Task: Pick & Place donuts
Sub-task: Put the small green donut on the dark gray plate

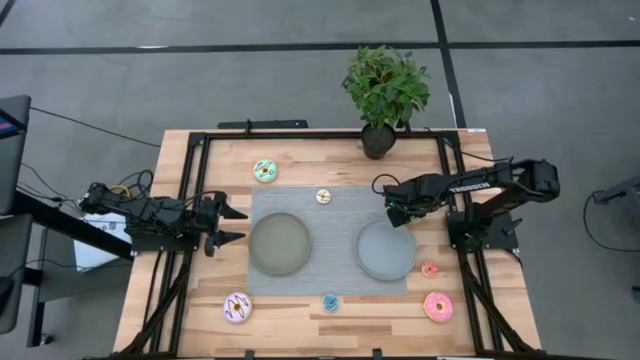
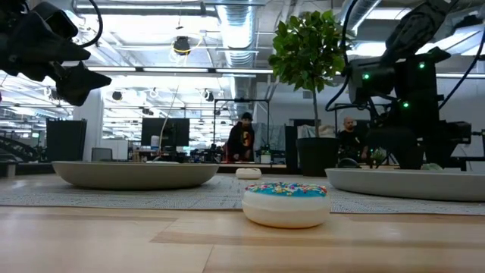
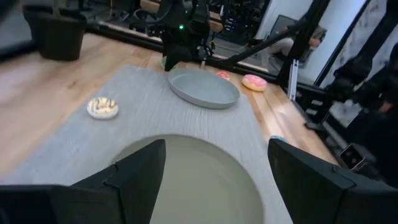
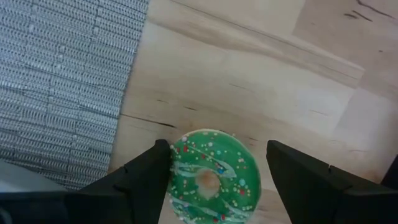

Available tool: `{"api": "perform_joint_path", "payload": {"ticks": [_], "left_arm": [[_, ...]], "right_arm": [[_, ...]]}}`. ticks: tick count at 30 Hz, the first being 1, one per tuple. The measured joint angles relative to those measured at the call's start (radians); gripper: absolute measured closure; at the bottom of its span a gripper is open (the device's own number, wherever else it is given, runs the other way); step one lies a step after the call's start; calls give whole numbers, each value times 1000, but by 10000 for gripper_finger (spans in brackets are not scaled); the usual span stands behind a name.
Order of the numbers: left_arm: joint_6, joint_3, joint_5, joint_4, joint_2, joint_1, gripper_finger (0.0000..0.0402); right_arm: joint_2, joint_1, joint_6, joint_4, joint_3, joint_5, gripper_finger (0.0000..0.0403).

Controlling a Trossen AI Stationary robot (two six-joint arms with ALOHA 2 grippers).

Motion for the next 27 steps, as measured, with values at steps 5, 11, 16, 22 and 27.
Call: {"api": "perform_joint_path", "payload": {"ticks": [5, 11, 16, 22, 27], "left_arm": [[-125, 0, 2, 0, 0, 0, 125], [-238, 1, 3, 0, 0, 0, 125], [-270, 1, 3, 0, 0, 0, 125], [-274, 1, -1, 0, 0, 0, 125], [-275, 1, -2, 0, 0, 0, 125]], "right_arm": [[-26, -5, 1, 4, -3, 0, 143], [-69, -26, 3, -7, -8, 5, 143], [-74, -45, 0, -24, -8, 10, 143], [-74, -45, 0, -26, -8, 6, 143], [-74, -45, 0, -26, -8, -9, 143]]}}
